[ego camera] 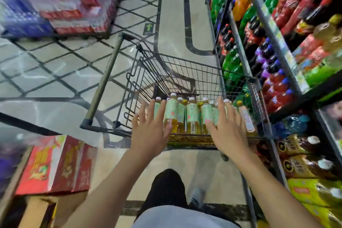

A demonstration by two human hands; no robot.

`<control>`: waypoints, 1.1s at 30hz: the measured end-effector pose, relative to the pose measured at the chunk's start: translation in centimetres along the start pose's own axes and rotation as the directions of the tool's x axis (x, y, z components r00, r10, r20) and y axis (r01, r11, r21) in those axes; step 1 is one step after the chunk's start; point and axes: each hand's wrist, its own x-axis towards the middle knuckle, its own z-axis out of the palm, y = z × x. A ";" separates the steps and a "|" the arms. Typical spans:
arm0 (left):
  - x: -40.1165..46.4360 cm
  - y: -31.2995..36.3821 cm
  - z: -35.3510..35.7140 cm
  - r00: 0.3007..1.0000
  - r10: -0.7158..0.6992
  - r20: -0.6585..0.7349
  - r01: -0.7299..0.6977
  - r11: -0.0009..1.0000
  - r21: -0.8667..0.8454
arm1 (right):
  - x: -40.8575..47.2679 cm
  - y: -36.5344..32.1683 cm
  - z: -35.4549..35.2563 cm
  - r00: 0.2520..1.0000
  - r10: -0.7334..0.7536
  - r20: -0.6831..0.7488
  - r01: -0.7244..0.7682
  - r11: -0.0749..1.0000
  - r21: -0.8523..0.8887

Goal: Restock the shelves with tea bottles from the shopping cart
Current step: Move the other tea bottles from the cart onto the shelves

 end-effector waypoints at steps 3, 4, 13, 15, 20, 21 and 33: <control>2.2 -0.2 0.8 0.998 -0.028 0.057 0.028 1.000 0.007 | 2.4 0.5 1.0 0.999 0.008 0.051 -0.011 0.998 0.065; 3.2 -0.3 1.2 0.997 -0.032 0.073 0.033 0.999 -0.004 | 3.4 0.7 1.5 0.998 0.012 0.070 -0.017 0.997 0.080; 13.3 -1.5 6.7 0.982 -0.034 0.185 0.081 0.963 -0.257 | 10.8 0.6 5.1 0.986 0.098 0.135 -0.126 0.968 0.216; 15.0 -2.2 8.3 0.975 -0.035 0.221 0.108 0.939 -0.327 | 12.3 0.4 6.4 0.977 0.136 0.167 -0.179 0.942 0.282; 17.9 -3.8 11.4 0.897 -0.167 0.409 0.388 0.741 -0.548 | 15.0 0.2 11.0 0.902 0.279 0.330 -0.401 0.825 0.399; 18.0 -3.9 12.1 0.881 -0.184 0.435 0.434 0.678 -0.593 | 15.3 0.2 12.1 0.875 0.306 0.374 -0.450 0.799 0.399; 18.3 -2.0 16.6 0.878 -0.268 0.396 0.465 0.672 -0.577 | 18.4 -0.5 19.1 0.812 0.451 0.372 -0.548 0.809 0.215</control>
